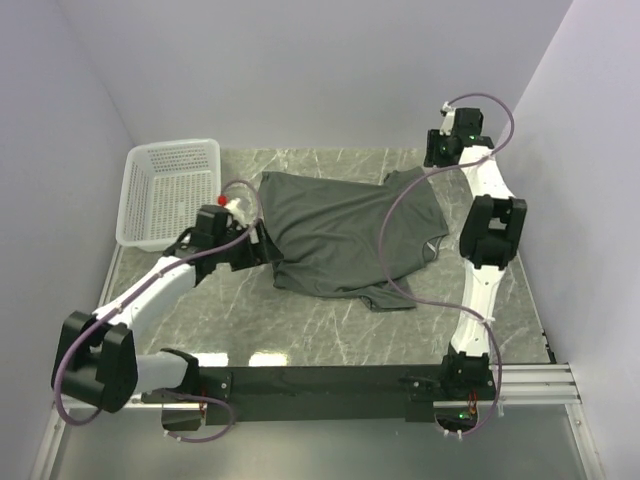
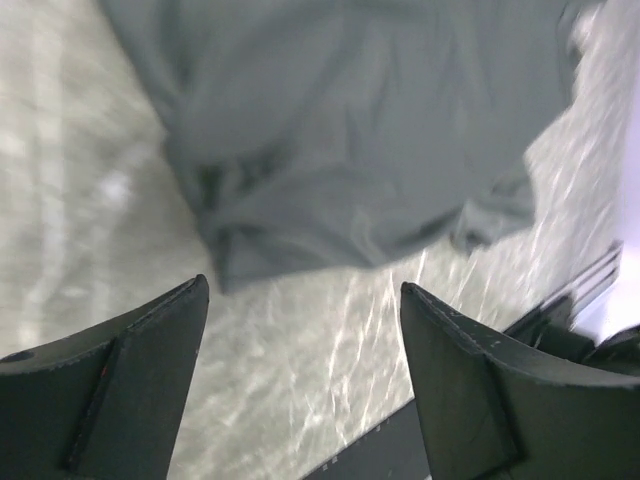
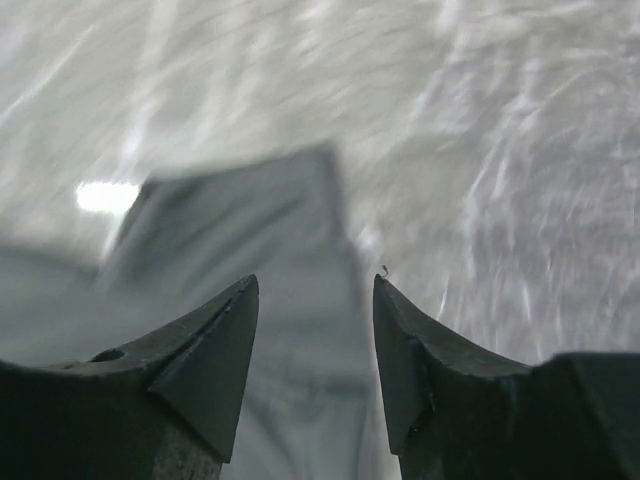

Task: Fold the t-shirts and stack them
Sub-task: Flatten the tshirt out

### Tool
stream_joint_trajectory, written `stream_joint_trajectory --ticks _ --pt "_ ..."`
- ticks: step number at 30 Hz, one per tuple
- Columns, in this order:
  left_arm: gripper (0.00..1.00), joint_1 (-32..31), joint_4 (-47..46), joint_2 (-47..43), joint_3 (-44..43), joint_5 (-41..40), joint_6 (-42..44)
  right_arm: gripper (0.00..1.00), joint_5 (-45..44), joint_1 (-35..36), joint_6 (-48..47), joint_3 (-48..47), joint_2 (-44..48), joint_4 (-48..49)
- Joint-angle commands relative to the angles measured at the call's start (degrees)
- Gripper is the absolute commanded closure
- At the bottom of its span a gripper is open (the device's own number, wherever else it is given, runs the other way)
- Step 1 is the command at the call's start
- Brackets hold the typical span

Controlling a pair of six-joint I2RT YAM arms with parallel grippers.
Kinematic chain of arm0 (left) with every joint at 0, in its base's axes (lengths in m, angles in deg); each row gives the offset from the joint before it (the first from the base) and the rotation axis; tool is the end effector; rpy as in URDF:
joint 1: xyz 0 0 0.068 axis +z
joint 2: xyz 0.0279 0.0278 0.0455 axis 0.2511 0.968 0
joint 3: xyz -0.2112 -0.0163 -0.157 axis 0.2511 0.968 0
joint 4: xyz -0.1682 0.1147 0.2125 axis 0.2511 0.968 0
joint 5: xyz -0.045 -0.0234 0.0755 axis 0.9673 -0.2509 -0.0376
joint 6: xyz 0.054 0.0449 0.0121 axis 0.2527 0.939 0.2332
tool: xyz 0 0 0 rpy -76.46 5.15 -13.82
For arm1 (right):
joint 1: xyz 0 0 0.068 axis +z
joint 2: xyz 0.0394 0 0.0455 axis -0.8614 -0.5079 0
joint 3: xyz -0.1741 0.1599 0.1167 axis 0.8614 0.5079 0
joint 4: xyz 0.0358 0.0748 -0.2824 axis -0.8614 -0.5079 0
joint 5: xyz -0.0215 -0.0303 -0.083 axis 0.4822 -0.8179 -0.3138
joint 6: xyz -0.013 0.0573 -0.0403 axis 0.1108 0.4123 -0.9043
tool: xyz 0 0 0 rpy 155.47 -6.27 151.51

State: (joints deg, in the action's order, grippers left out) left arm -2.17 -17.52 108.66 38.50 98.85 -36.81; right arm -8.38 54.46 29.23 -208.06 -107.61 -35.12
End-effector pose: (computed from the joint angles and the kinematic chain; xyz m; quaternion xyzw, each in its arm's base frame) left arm 0.2878 -0.1097 0.1934 -0.0542 0.8974 -0.3307 0.2871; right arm 0.5809 -0.0413 0.2096 -0.0187 0.9143 0.0459 0.4021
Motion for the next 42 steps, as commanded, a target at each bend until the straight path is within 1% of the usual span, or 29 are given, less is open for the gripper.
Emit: stream_joint_trajectory --ticks 1,2,3,4,5,6,7,8,9,10,11,12,13,14,15,16,19,23,26,30,36,39,42 --pt "0.18 -6.31 1.69 1.48 -0.42 -6.78 -2.21 0.43 12.99 0.36 -14.33 12.0 17.46 -0.42" --pt "0.19 -8.49 1.95 1.4 0.02 -8.01 -3.34 0.43 17.92 0.36 -18.66 16.95 21.14 -0.94" --pt "0.19 -9.38 1.87 1.05 0.55 -9.24 -3.88 0.43 27.97 0.36 -23.58 21.96 24.84 -3.39" --pt "0.2 -10.0 1.43 0.52 2.03 -11.17 -4.58 0.43 32.08 0.79 -35.46 31.14 32.01 -5.67" --pt "0.22 -11.05 1.17 -0.7 2.83 -12.14 -5.98 0.43 35.34 1.06 -42.37 35.5 35.56 -8.65" --pt "0.23 -11.59 0.99 -1.41 4.31 -13.11 -6.51 0.43 39.63 1.58 -48.53 39.98 39.08 -14.77" --pt "0.25 -11.85 0.9 -2.64 5.03 -14.25 -7.21 0.43 40.55 2.72 -59.46 47.42 45.29 -17.71" --pt "0.28 -12.29 0.64 -3.26 5.73 -14.52 -8.44 0.43 40.99 3.6 -64.45 50.98 48.05 -20.61" --pt "0.3 -12.47 0.38 -3.96 7.3 -14.61 -8.89 0.43 39.6 4.48 -67.89 54.41 50.51 -24.38" --pt "0.31 -12.47 -0.76 -4.57 8.28 -14.61 -9.5 0.43 38.11 5.79 -69.32 60.44 54.45 -24.68" --pt "0.31 -12.82 -1.29 -5.89 9.07 -14.7 -10.29 0.43 36.44 9.55 -69.59 63.29 56.23 -24.68" --pt "0.31 -12.91 -1.73 -6.6 10.56 -14.88 -10.64 0.44 34.51 11.15 -69.07 66.01 57.9 -22.77" --pt "0.31 -13.0 -2.08 -7.82 11.27 -15.31 -11.0 0.44 31.45 12.82 -66.63 71.7 61.31 -20.83" --pt "0.31 -13.17 -2.7 -8.44 11.88 -15.67 -11.52 0.44 30.28 15.19 -66.17 74.45 62.91 -19.16" --pt "0.31 -13.09 -3.05 -9.06 13.02 -15.76 -11.79 0.44 28.71 16.6 -65.56 77.0 65.8 -15.14" --pt "0.31 -13.17 -3.23 -9.76 13.47 -15.93 -11.97 0.44 25.91 17.57 -62.33 81.2 67.05 -12.58" --pt "0.3 -13.26 -4.19 -13.27 15.49 -16.11 -12.58 0.44 22.29 20.13 -57.75 85.89 68.91 -5.71" --pt "0.27 -13.17 -4.64 -16.52 17.25 -16.37 -12.58 0.44 15.35 22.59 -53.96 87.75 67.33 -0.78" --pt "0.25 -13.17 -3.93 -18.02 17.86 -16.81 -12.41 0.44 12.79 23.65 -52.55 88.19 65.92 1.68" --pt "0.25 -13.09 -3.84 -18.82 18.65 -16.81 -12.49 0.45 10.33 24.53 -52.19 88.37 64.43 2.56" --pt "0.24 -13.17 -3.93 -18.82 19.45 -17.6 -12.58 0.52 10.58 25.49 -54.3 89.5 65.47 -0.15" --pt "0.23 -13.17 -3.49 -18.12 19.36 -17.95 -12.67 0.52 10.41 25.58 -55.97 90.21 68.01 -1.65" --pt "0.23 -13.09 -4.02 -17.85 19.62 -17.87 -12.84 0.48 11.11 25.67 -56.67 89.86 70.48 -4.1"
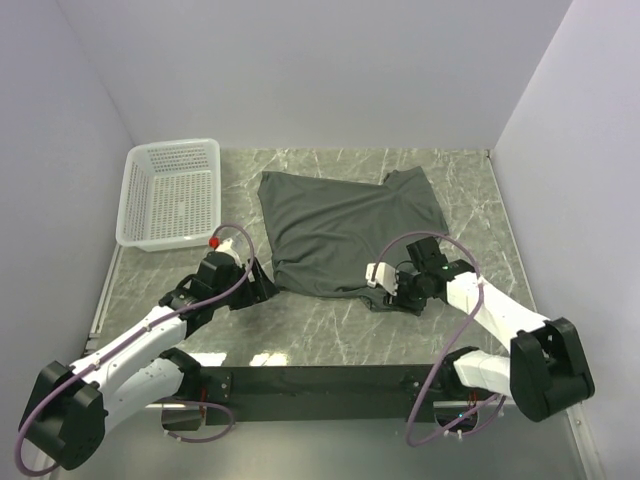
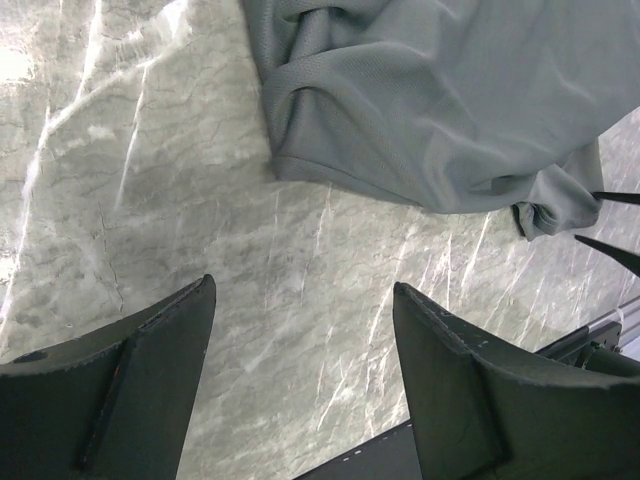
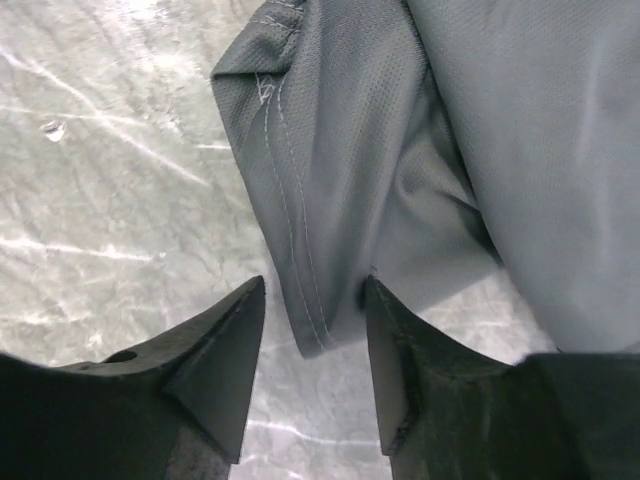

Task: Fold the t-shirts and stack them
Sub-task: Flatten the tshirt out

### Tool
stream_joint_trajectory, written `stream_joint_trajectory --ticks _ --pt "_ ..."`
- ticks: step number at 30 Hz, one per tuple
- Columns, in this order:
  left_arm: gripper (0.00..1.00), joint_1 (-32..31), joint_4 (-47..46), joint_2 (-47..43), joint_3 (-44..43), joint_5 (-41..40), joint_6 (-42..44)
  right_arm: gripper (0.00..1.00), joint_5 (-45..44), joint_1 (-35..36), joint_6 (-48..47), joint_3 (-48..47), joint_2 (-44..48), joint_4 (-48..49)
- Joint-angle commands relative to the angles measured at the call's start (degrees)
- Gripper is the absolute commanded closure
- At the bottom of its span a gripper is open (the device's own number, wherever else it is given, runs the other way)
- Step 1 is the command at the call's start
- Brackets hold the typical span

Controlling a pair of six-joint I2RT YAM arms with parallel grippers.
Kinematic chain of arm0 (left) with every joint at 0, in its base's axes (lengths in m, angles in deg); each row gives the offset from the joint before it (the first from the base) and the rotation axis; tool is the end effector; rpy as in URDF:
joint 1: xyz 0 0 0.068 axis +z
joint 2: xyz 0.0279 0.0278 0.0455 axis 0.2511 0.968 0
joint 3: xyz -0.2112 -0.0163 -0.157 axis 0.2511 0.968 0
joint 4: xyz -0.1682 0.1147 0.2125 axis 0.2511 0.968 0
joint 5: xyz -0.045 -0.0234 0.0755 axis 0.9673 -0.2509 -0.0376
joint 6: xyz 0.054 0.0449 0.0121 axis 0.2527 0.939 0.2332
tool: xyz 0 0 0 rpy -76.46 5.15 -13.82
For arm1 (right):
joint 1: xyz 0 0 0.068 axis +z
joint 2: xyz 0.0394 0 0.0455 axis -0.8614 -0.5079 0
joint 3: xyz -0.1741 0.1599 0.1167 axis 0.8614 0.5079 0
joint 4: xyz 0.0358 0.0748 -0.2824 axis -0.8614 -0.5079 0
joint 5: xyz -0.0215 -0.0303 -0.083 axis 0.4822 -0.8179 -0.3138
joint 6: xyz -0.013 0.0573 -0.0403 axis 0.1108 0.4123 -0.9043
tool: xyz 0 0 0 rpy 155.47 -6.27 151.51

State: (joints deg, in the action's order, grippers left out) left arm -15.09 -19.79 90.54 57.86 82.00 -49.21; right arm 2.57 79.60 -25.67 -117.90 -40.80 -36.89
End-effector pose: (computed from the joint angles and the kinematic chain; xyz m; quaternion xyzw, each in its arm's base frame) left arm 0.2056 -0.1234 0.1483 -0.1105 0.9015 -0.2898 0.3017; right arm 0.2166 0.1012 0.1218 -0.6361 0.7283 0.1027 0.2334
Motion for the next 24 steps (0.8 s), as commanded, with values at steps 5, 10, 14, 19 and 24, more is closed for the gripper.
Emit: stream_joint_trajectory --ticks 5,10,14,19,24 --pt "0.23 -0.17 -2.71 0.18 0.78 -0.57 -0.72 0.44 1.13 0.71 -3.7 0.49 3.85 -3.49" --pt "0.23 -0.17 -3.24 1.14 0.78 -0.66 -0.72 0.48 -3.26 2.11 -2.47 2.77 -1.24 1.96" --pt "0.23 -0.25 -3.15 1.15 1.05 -1.01 -0.8 0.72 -3.18 2.2 -2.03 2.16 -2.31 1.97" --pt "0.23 -0.17 -3.59 2.11 0.87 -1.1 -0.54 0.89 0.67 2.12 -2.74 0.23 4.19 -3.65" --pt "0.24 -0.26 -5.87 5.88 -0.53 -0.4 0.77 0.99 4.46 0.28 5.59 -7.75 9.21 -7.18"
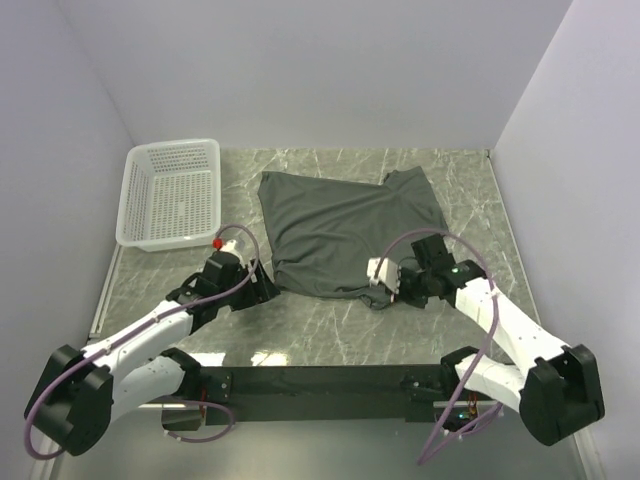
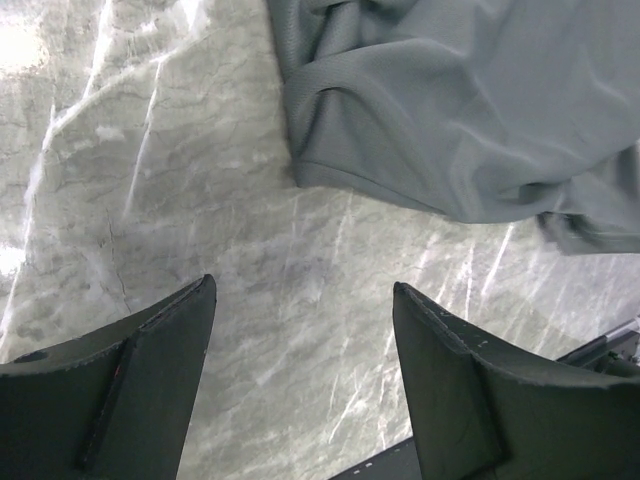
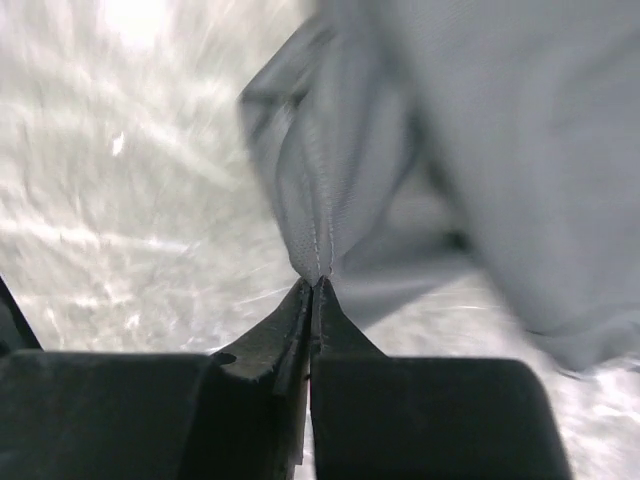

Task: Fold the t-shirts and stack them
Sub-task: Flatten the tshirt out

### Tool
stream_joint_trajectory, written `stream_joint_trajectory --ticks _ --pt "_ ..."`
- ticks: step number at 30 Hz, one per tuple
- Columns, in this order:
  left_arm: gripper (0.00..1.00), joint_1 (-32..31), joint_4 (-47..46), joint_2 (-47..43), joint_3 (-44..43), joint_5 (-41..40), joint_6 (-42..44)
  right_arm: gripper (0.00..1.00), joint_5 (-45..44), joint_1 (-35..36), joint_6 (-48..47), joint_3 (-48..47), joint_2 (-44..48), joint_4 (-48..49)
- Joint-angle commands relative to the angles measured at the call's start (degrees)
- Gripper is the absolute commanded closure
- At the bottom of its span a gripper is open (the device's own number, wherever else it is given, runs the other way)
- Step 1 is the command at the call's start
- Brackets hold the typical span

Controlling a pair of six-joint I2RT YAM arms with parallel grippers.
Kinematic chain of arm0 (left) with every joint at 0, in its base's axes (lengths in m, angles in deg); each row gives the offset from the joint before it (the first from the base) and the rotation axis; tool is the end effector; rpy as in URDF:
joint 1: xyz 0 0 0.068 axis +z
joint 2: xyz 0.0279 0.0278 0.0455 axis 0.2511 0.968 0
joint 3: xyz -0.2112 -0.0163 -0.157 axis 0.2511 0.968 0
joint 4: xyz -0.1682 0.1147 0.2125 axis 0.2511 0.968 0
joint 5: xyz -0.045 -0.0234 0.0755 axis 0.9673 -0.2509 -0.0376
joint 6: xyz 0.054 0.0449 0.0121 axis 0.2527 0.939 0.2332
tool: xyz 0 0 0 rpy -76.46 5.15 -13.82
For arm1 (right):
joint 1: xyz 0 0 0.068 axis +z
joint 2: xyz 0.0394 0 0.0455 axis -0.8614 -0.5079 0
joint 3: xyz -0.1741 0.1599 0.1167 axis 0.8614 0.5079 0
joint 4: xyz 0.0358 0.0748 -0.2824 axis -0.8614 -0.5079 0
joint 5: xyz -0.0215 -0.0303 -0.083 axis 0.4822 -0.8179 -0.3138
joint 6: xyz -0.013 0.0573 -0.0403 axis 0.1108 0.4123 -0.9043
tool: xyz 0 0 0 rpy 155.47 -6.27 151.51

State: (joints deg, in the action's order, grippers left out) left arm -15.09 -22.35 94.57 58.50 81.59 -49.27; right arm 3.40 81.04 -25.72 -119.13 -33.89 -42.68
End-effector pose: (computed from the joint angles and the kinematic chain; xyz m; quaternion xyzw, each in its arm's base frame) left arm 0.2092 -0.1250 0.1329 -0.1143 0.9087 -0.2774 0.2901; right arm 0.2040 0.1035 0.1496 -0.6460 0.7126 0.1053 0.2526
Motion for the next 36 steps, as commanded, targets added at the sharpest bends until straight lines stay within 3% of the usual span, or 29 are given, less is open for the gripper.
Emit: stream_joint_trajectory --ticks 1,5,10,19,29,36 --pt "0.24 -0.26 -3.32 2.65 -2.12 0.1 1.1 1.0 3.73 -1.69 7.66 -7.76 1.17 -0.6" --pt "0.25 -0.26 -3.32 5.82 -4.85 -0.33 2.77 1.0 5.39 -7.83 19.86 -13.92 -5.23 3.78" --pt "0.25 -0.26 -3.32 9.34 -8.1 -0.86 4.71 1.0 10.66 -18.39 27.19 -20.6 -12.36 5.3" --pt "0.3 -1.65 -6.57 17.51 -12.23 1.33 6.46 1.0 11.64 -21.3 34.83 -24.12 -19.74 7.4" --pt "0.38 -6.32 -2.97 23.57 -15.93 -3.76 7.88 1.0 15.32 -23.85 38.53 -32.91 -29.69 6.0" --pt "0.52 -6.76 0.8 32.27 -21.28 -9.9 7.87 1.0 17.61 -24.73 38.7 -32.65 -29.69 6.35"
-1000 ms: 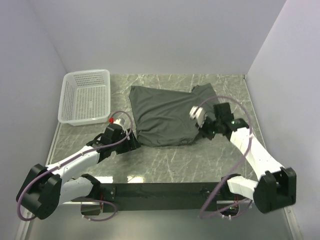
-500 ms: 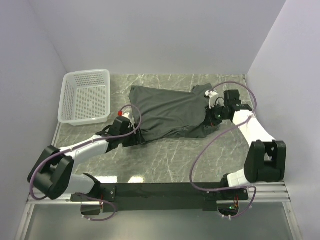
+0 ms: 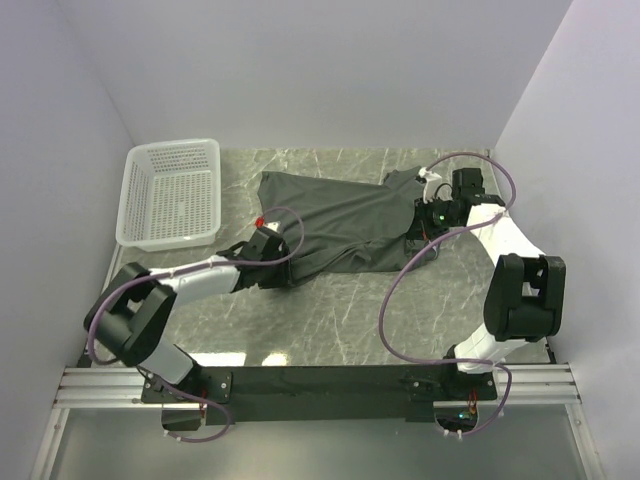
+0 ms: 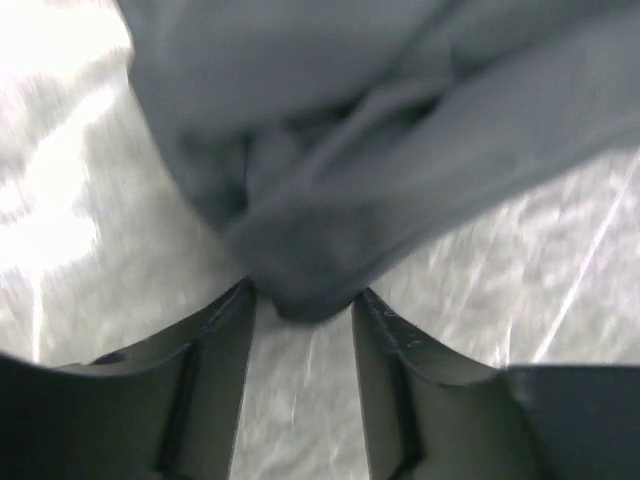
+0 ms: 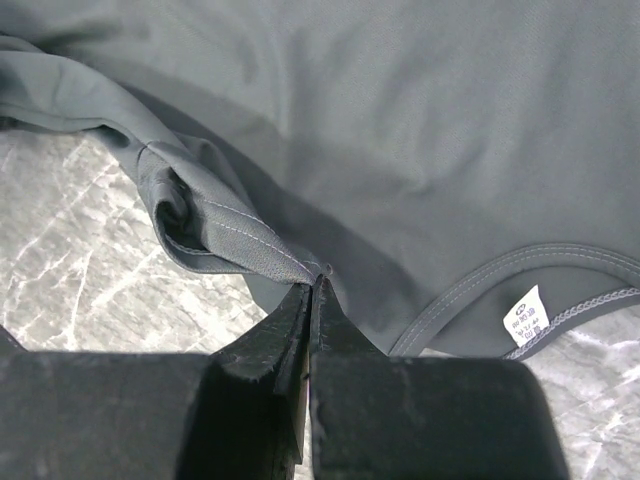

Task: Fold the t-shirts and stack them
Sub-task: Flatten the tshirt out

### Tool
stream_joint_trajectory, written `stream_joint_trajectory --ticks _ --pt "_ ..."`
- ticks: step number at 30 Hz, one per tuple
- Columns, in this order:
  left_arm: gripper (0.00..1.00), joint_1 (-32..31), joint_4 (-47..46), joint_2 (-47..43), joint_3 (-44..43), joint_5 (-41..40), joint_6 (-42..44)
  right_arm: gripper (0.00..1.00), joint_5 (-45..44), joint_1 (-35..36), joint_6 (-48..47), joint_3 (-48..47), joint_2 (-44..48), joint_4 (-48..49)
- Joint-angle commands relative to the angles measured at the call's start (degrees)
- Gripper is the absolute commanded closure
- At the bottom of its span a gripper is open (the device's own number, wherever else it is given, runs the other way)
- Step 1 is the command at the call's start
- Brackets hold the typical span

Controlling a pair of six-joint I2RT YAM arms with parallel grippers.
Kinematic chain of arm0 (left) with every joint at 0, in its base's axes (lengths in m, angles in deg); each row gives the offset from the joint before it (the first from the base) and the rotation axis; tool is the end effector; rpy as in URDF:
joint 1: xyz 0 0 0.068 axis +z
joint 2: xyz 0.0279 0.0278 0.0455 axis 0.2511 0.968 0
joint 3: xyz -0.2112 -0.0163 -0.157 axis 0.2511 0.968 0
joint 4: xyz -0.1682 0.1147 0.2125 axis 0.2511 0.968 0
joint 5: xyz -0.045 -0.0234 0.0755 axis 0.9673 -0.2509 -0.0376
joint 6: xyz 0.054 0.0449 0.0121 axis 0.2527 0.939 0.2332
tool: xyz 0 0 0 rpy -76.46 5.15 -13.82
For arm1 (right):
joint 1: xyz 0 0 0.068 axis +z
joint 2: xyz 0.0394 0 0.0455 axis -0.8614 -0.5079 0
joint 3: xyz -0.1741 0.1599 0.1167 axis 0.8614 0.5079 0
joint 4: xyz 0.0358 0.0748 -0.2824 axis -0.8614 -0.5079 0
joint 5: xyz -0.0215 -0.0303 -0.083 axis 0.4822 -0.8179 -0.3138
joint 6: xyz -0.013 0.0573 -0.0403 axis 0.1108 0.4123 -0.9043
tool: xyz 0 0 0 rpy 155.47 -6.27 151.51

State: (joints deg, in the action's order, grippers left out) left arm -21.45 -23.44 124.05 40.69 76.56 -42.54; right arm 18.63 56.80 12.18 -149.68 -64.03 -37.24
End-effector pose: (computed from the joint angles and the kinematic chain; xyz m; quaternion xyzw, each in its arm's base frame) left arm 0.2604 -0.1892 0.1062 -0.0286 0.9492 -0.1922 0.2477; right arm 0.3660 0.0178 0.1955 -0.2209 0.8941 0.2462 0.3020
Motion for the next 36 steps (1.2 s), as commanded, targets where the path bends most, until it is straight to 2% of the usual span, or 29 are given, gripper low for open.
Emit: stream_joint_trajectory --ticks 1,5,7,9,15,17,18,21,24,30,32,33,34,36 --pt "0.54 -0.4 2.77 3.75 -4.96 -5.32 1.32 1.0 2.64 -0.57 0.8 -1.92 0.71 1.08" --pt "0.71 -0.49 3.48 7.18 -7.96 -7.87 2.19 1.0 3.52 -0.75 0.54 -1.39 1.24 1.34" --pt "0.99 -0.57 3.92 7.71 -9.8 -8.31 3.07 1.0 4.13 -1.01 0.45 -1.04 1.59 1.35" --pt "1.0 -0.92 6.64 7.28 -11.56 -9.54 4.91 1.0 4.31 -1.28 0.02 -0.78 2.2 0.91" --pt "0.99 -3.39 20.61 1.57 -22.09 -21.57 12.3 1.0 3.96 -2.68 -3.41 -0.07 8.61 -1.2" --pt "0.98 -3.3 23.77 1.82 -24.56 -24.12 14.75 1.0 4.31 -2.86 -4.29 0.54 9.85 -1.64" --pt "0.89 -3.3 26.05 2.09 -27.01 -26.14 15.46 1.0 4.49 -2.95 -4.47 0.72 10.29 -1.73" --pt "0.72 -3.47 28.0 4.9 -30.97 -26.51 19.24 1.0 5.63 -3.03 -4.73 1.68 11.17 -1.73" --pt "0.67 -4.26 29.49 9.46 -36.32 -25.55 21.7 1.0 5.63 -2.95 -4.56 2.47 10.74 -1.47" --pt "0.63 -7.6 28.97 17.38 -43.2 -17.2 23.91 1.0 1.16 -2.95 -3.85 3.71 10.56 -0.06" --pt "0.62 -8.39 29.58 17.65 -43.21 -21.31 22.16 1.0 -1.04 -3.3 -3.68 4.23 10.82 0.73" --pt "0.59 -8.75 29.41 16.78 -41.64 -23.33 21.19 1.0 -1.66 -3.39 -3.42 4.41 11.08 0.91" --pt "0.55 -8.75 28.98 15.64 -40.15 -25.0 19.96 1.0 -2.53 -3.47 -3.15 4.93 11.17 1.69" --pt "0.41 -8.75 26.43 9.06 -33.94 -28.7 16.54 1.0 -2.81 -3.65 -2.98 5.37 10.91 2.31"
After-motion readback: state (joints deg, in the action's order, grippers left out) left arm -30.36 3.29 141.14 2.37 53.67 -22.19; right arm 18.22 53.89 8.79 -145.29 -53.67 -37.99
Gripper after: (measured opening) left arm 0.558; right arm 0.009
